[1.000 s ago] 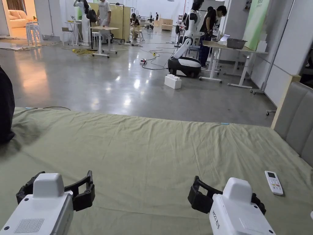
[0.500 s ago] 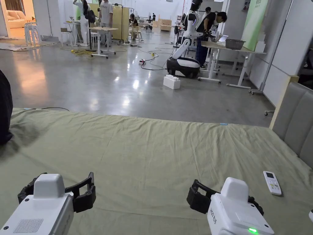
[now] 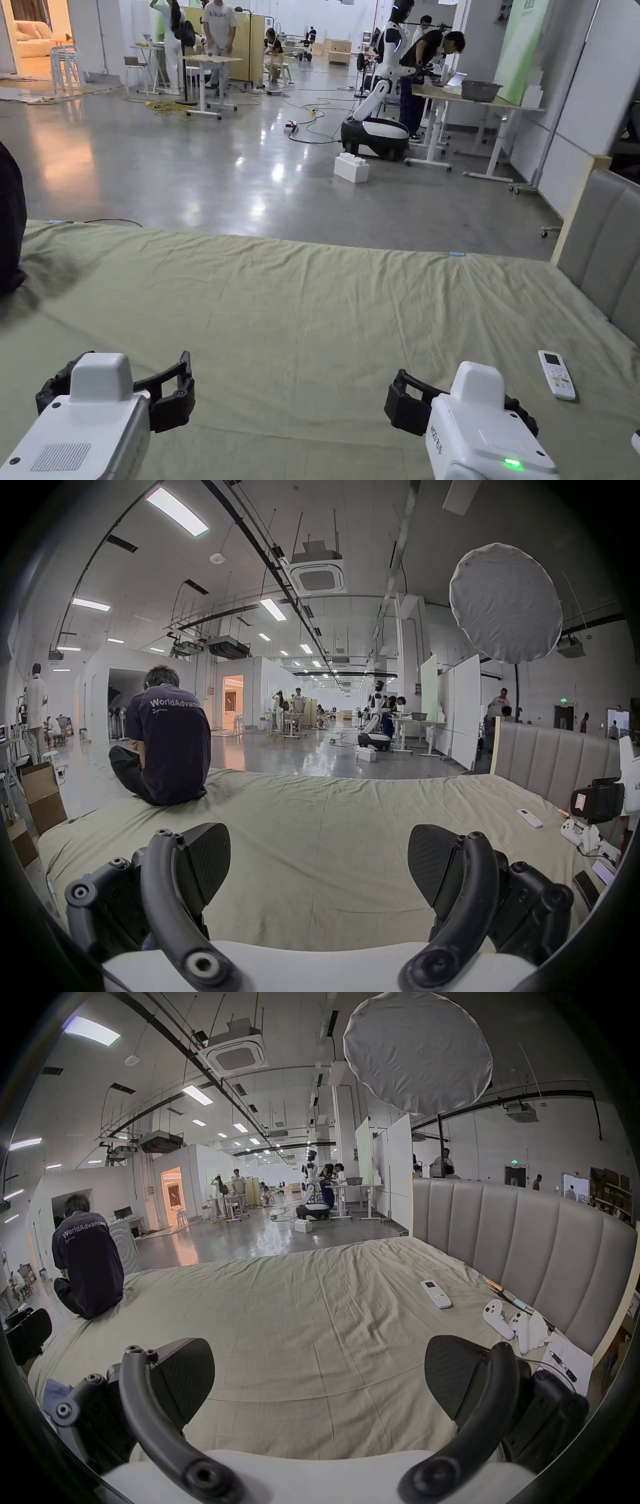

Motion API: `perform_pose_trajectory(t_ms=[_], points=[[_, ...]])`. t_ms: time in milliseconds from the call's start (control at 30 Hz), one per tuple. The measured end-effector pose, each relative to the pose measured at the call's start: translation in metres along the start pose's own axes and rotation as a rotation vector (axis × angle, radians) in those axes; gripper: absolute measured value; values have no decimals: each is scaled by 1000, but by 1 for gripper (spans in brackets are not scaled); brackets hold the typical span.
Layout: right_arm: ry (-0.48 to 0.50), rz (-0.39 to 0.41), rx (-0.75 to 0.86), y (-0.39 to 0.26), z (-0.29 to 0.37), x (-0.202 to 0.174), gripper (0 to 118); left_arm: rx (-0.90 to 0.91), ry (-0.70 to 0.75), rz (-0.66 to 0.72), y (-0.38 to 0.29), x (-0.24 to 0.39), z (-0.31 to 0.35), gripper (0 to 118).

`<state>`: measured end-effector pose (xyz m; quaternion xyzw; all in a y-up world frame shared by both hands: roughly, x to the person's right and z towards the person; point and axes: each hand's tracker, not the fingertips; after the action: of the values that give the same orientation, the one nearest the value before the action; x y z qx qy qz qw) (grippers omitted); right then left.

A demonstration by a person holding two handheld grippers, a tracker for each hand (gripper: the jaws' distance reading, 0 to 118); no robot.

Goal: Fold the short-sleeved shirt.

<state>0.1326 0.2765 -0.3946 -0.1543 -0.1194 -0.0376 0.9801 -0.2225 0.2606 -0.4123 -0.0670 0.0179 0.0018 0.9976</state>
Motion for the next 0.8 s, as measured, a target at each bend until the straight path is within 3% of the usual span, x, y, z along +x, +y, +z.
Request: perform_pose_trajectory(t_ms=[333,467,800], points=[[-14,-10,-27,-3,-6,2,118,-4,7,-24,-2,0,-3,104],[-17,20,-41,-5,-7,-1,118,-7,1,-15,-4,-1,-5,104],[-26,16,36,-8,-12,5,118,-4,-18,-45,-6,0,-14,104]])
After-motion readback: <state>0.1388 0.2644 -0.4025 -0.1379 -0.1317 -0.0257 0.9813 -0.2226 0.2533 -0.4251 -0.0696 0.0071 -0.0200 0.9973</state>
